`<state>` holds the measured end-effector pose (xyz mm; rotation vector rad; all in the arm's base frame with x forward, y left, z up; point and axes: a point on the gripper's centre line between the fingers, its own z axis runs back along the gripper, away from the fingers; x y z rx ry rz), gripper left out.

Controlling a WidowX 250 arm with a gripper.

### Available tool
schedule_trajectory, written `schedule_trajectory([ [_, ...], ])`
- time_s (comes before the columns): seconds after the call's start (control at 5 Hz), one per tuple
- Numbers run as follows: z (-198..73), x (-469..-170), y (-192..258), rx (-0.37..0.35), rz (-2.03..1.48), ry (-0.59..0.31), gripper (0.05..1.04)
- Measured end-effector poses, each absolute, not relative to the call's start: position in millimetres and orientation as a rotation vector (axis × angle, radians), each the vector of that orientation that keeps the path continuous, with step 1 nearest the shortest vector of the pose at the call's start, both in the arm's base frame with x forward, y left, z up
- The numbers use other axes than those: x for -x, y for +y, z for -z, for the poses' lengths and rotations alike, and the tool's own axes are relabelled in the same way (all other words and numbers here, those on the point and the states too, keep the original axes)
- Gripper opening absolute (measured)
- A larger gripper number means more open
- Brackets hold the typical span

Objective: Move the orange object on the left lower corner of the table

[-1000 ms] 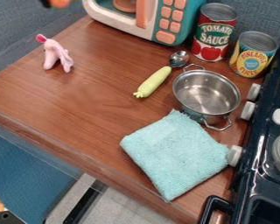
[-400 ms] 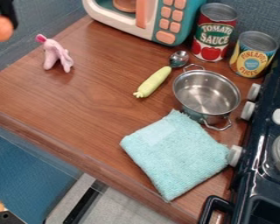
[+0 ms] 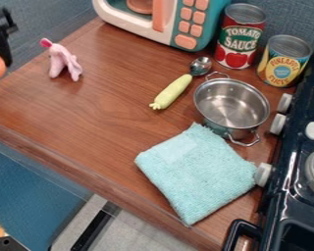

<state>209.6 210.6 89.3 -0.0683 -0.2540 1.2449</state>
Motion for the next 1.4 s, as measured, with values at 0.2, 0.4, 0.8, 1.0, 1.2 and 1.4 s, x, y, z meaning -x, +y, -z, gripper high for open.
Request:
schedule_trajectory([
  [0.2, -68, -213, 202, 0.071, -1.18, -0.238, 0.609],
  [0.4, -59, -216, 198, 0.063, -1.137, -0.23, 0.609],
  [0.8, -58, -216, 192, 0.037, -1.106, -0.185, 0.958],
  [1.0, -63, -221, 188, 0.072, -1.1, -0.173, 1.007],
  [1.2, -72, -228, 187, 0.079, -1.077, -0.165, 1.001],
  [1.4, -105, -236, 185, 0.065, -1.041, -0.256, 1.001],
])
